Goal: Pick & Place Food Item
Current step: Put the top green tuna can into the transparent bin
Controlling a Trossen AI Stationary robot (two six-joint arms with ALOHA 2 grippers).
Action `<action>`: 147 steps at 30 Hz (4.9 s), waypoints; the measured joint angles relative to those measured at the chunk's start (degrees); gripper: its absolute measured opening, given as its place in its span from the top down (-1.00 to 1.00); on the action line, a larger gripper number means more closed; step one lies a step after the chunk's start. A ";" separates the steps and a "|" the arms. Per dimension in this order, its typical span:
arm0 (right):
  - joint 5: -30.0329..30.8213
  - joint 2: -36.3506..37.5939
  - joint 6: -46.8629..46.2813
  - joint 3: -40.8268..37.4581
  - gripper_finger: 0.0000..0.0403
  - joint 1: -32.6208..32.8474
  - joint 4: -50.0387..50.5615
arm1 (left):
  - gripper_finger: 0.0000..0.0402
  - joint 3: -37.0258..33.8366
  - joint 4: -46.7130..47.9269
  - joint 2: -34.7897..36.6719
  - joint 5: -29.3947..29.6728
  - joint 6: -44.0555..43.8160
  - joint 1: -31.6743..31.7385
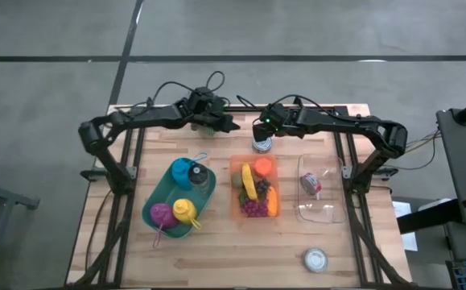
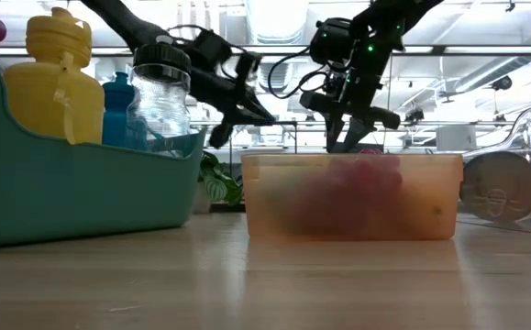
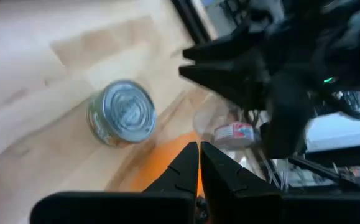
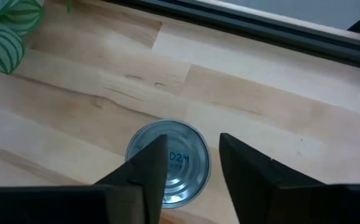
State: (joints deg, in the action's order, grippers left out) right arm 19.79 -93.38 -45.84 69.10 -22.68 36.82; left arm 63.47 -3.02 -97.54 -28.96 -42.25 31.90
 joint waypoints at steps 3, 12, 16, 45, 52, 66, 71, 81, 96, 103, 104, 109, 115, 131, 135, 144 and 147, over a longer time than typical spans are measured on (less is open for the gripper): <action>-0.50 0.00 0.00 0.00 0.39 -0.32 0.29 | 0.89 2.59 -0.19 -3.69 -1.16 -0.20 -0.11; 1.02 0.00 7.03 0.00 0.59 -0.48 1.09 | 0.89 9.31 -0.34 -8.66 -1.69 5.05 -0.09; 3.35 0.02 11.37 -0.01 0.69 -0.79 1.92 | 0.89 9.97 -0.17 -8.82 0.82 8.46 -0.20; 4.11 0.37 17.55 -0.02 0.55 -2.62 5.23 | 0.89 9.37 1.26 -8.85 2.61 9.33 -0.20; 1.34 0.37 18.69 -0.02 0.24 -2.62 1.50 | 0.89 9.37 1.26 -8.85 3.52 9.33 -0.20; -0.77 0.44 34.17 -0.15 -0.12 -2.09 1.73 | 0.89 9.54 3.31 -8.85 -2.59 4.87 0.01; -0.77 0.60 39.72 -0.15 -0.12 -2.12 1.40 | 0.89 9.60 3.37 -8.85 -4.08 4.69 0.09; -15.74 3.12 59.53 -4.60 -0.12 -3.69 -10.09 | 0.89 10.13 3.45 -8.84 -5.60 11.05 0.01; -27.95 14.00 58.72 -22.81 -0.13 -15.72 -24.75 | 0.92 10.13 4.60 -8.78 7.05 44.60 -1.70; -27.98 13.85 66.55 -26.54 -0.13 -16.43 -27.17 | 0.98 10.13 2.19 -10.23 8.03 46.39 -2.05; -28.01 13.26 66.90 -26.61 -0.13 -16.43 -27.12 | 0.98 10.13 1.50 -10.79 8.01 46.57 -2.08; -27.60 10.21 66.57 -26.51 -0.13 -16.54 -27.13 | 0.98 10.13 -0.15 -13.06 7.99 46.62 -2.30; -27.78 7.97 65.37 -26.43 -0.13 -16.50 -27.25 | 0.99 10.14 -1.20 -13.91 7.88 46.88 -2.89; -27.99 7.02 62.91 -26.38 -0.12 -16.45 -28.87 | 0.99 10.18 -7.29 -21.72 3.95 47.03 -3.75; -28.02 7.02 62.45 -26.37 -0.12 -16.45 -28.93 | 0.99 10.18 -7.36 -21.76 3.86 48.15 -3.85; -28.85 7.02 62.31 -26.38 -0.12 -16.28 -29.03 | 0.99 14.39 2.25 -21.78 4.07 47.13 -4.00; -28.85 7.02 62.29 -26.38 -0.12 -16.29 -29.04 | 0.99 20.81 10.99 -21.76 4.13 48.67 -4.00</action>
State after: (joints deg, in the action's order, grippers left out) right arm -9.06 -86.37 16.45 42.72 -38.97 7.78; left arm 84.28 7.98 -119.31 -24.83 6.41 27.90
